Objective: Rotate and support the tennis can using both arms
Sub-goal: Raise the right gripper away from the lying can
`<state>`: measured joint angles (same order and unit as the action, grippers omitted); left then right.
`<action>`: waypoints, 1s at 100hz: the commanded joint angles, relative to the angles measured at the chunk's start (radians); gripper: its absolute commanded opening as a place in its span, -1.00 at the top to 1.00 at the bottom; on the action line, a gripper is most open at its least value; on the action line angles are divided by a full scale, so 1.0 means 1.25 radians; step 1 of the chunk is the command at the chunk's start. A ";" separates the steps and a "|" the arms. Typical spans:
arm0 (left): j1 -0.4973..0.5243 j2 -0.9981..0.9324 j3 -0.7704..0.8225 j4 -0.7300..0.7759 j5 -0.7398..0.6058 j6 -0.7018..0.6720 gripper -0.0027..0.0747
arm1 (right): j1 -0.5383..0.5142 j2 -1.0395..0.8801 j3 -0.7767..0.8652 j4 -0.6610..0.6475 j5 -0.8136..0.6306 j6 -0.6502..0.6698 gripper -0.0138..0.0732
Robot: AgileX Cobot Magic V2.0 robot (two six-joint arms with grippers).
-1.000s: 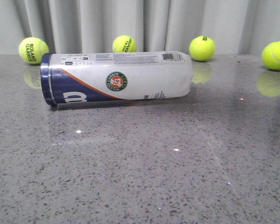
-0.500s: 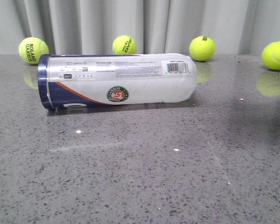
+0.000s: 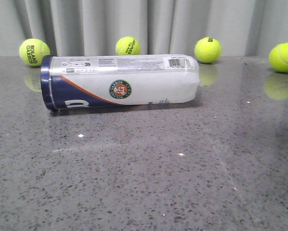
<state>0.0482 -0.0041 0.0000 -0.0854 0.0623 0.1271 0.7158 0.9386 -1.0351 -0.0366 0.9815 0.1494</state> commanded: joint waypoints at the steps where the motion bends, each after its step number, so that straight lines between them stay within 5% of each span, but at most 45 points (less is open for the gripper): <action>1: -0.001 -0.026 0.035 -0.002 -0.060 -0.008 0.98 | -0.005 -0.063 0.039 -0.014 -0.104 0.003 0.82; 49: -0.001 -0.026 0.035 -0.002 -0.060 -0.008 0.98 | -0.005 -0.384 0.321 -0.014 -0.344 0.003 0.82; 100: -0.001 -0.026 0.013 -0.014 -0.058 -0.008 0.98 | -0.005 -0.514 0.422 -0.014 -0.397 0.003 0.82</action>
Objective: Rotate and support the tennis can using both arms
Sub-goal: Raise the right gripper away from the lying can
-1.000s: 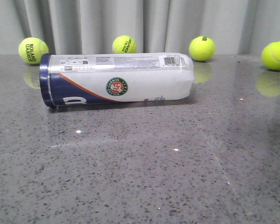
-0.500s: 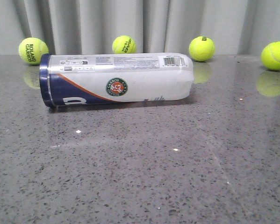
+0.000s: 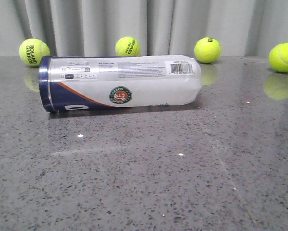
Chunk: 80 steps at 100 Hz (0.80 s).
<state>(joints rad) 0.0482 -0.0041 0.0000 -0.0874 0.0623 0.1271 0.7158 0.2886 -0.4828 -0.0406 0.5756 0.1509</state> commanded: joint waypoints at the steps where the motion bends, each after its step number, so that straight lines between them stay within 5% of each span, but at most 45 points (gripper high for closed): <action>1: -0.001 -0.026 0.011 -0.012 -0.058 -0.008 0.98 | -0.005 0.006 -0.020 -0.011 -0.073 0.002 0.82; 18: -0.001 0.013 -0.068 -0.014 -0.039 -0.008 0.98 | -0.005 0.006 -0.020 -0.011 -0.073 0.002 0.82; 67: -0.001 0.390 -0.401 -0.091 0.253 -0.008 0.97 | -0.005 0.006 -0.020 -0.011 -0.073 0.002 0.82; 80: -0.001 0.497 -0.461 -0.126 0.271 0.000 0.53 | -0.005 0.006 -0.020 -0.011 -0.073 0.002 0.82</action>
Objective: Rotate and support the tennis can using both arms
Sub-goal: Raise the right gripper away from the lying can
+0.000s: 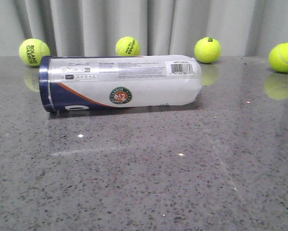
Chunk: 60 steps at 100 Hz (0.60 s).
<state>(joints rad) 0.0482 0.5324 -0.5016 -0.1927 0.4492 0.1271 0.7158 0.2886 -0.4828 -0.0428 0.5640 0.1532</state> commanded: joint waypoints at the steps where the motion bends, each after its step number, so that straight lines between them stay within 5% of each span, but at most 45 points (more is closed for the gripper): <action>1: -0.001 0.072 -0.062 -0.045 -0.039 0.000 0.49 | -0.005 0.006 -0.020 -0.009 -0.064 0.000 0.82; 10: -0.001 0.129 -0.090 -0.100 -0.040 0.001 -0.16 | -0.005 0.006 -0.020 -0.009 -0.064 0.000 0.82; 20: -0.001 0.186 -0.120 -0.154 -0.032 0.001 -0.61 | -0.005 0.006 -0.020 -0.009 -0.064 0.000 0.82; 36: -0.001 0.277 -0.193 -0.267 0.052 0.040 -0.60 | -0.005 0.006 -0.020 -0.009 -0.064 0.000 0.82; 60: -0.001 0.427 -0.273 -0.629 0.201 0.317 -0.57 | -0.005 0.006 -0.020 -0.009 -0.064 0.000 0.82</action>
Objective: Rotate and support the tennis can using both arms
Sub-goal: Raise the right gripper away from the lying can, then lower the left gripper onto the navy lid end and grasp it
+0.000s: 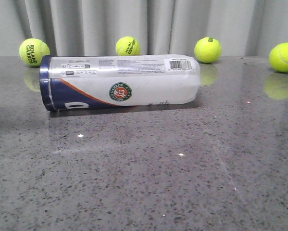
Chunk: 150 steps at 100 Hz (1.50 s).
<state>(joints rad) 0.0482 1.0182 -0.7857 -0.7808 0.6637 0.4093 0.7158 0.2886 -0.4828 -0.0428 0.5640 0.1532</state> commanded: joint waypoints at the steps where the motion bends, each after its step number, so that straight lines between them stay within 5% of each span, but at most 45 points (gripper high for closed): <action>1: -0.001 0.043 -0.048 -0.167 0.033 0.102 -0.57 | -0.005 0.006 -0.020 -0.009 -0.064 0.000 0.82; 59: -0.002 0.337 -0.061 -0.543 0.299 0.364 -0.56 | -0.005 0.006 -0.020 -0.009 -0.064 0.000 0.82; 122: -0.129 0.476 -0.126 -0.613 0.353 0.398 -0.52 | -0.005 0.006 -0.020 -0.009 -0.064 0.000 0.82; 150: -0.129 0.488 -0.126 -0.614 0.369 0.398 0.14 | -0.005 0.006 -0.020 -0.009 -0.064 0.000 0.82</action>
<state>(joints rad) -0.1053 1.6640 -0.9160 -1.4823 1.0644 0.8985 0.7158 0.2886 -0.4828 -0.0428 0.5640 0.1532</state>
